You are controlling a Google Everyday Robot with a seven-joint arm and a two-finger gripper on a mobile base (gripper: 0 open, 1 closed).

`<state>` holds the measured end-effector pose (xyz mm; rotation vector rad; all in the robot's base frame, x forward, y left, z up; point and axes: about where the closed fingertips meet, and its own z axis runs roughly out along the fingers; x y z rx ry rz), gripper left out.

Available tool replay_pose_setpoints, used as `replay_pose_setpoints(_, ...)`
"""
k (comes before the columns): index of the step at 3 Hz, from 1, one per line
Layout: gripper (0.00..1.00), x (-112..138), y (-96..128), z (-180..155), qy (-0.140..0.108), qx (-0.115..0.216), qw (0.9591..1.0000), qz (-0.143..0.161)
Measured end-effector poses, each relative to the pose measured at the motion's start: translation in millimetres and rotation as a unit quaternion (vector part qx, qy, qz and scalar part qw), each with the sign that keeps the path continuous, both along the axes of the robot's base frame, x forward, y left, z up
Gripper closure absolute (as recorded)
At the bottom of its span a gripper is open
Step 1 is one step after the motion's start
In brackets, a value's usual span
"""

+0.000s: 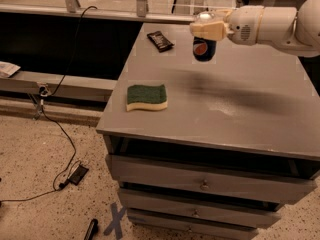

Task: Move pepsi can near sponge

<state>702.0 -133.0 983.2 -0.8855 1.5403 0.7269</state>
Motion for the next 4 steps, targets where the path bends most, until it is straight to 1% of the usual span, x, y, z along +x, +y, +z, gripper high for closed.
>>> replay_pose_setpoints(1, 1.00, -39, 33, -16, 0.018, -0.009, 0.9977, 0.065)
replay_pose_setpoints(2, 1.00, -77, 67, -41, 0.041, -0.012, 0.9922, 0.118)
replay_pose_setpoints(3, 1.00, -97, 83, -56, 0.052, -0.007, 0.9883, 0.143)
replay_pose_setpoints(4, 0.82, -98, 87, -57, 0.053, -0.008, 0.9878, 0.146)
